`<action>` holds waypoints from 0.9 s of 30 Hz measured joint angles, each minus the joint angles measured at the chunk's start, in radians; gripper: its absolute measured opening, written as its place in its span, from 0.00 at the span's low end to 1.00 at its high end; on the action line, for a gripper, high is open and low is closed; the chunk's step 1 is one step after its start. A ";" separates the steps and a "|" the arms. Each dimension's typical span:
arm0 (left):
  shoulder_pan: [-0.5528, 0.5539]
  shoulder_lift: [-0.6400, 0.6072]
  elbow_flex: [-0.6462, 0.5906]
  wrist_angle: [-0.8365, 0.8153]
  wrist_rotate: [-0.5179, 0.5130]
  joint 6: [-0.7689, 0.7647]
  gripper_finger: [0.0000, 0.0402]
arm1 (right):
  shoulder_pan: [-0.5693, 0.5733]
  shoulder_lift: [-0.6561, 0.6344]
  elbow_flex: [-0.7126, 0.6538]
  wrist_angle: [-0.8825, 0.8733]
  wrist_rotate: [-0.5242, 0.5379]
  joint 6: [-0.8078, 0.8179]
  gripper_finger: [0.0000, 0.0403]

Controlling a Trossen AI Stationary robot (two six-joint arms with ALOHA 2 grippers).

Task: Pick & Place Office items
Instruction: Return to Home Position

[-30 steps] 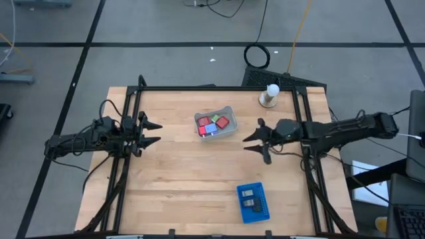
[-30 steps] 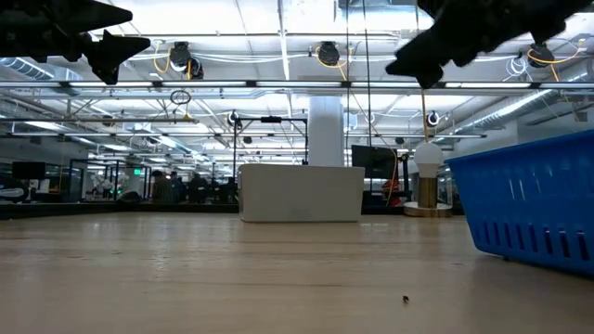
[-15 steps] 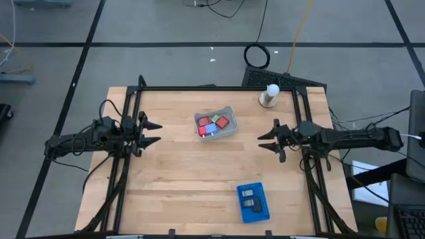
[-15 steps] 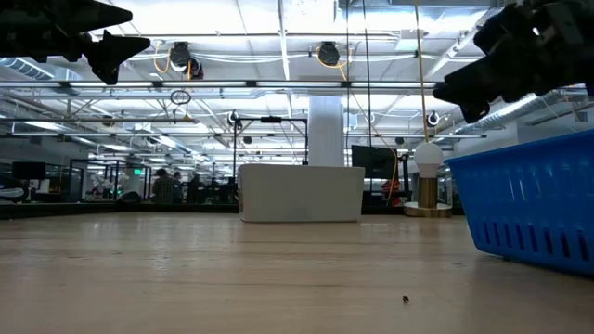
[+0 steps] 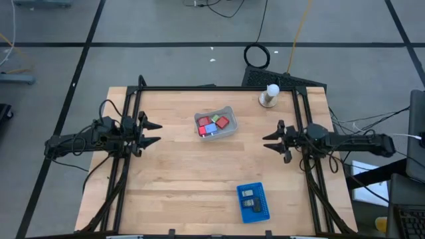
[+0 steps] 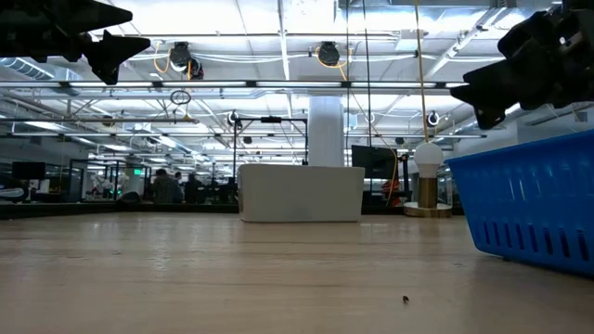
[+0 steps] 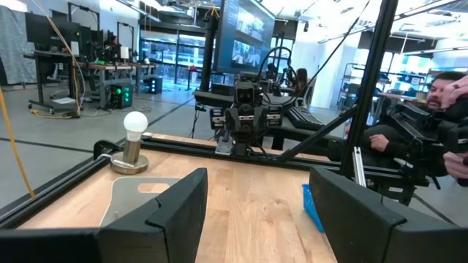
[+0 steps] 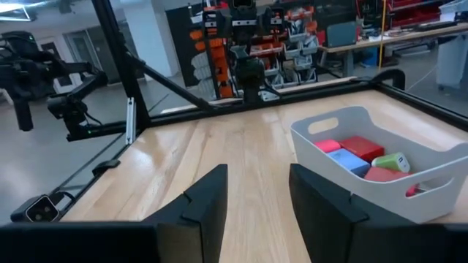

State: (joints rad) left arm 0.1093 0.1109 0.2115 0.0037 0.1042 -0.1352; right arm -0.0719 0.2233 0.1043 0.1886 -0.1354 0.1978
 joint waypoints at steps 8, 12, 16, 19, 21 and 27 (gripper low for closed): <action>0.000 0.000 0.000 0.000 0.000 0.000 0.61 | 0.000 -0.093 -0.032 -0.010 0.000 0.026 0.34; 0.000 0.000 0.000 0.000 0.000 0.000 0.61 | 0.000 -0.144 -0.034 -0.064 0.002 0.022 0.34; 0.000 0.000 0.000 0.000 0.000 0.000 0.61 | 0.000 -0.208 -0.035 -0.122 0.003 0.018 0.33; 0.000 0.000 0.000 0.000 0.000 0.000 0.61 | 0.000 -0.221 -0.036 -0.127 0.005 0.006 0.33; 0.000 0.000 0.000 0.000 0.000 0.000 0.61 | 0.000 -0.220 -0.036 -0.126 0.005 0.001 0.33; 0.000 0.000 0.000 0.000 0.000 0.000 0.61 | 0.000 -0.220 -0.037 -0.126 0.004 0.025 0.33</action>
State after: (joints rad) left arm 0.1089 0.1112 0.2115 0.0032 0.1040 -0.1349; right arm -0.0715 0.0034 0.0673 0.0621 -0.1310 0.2230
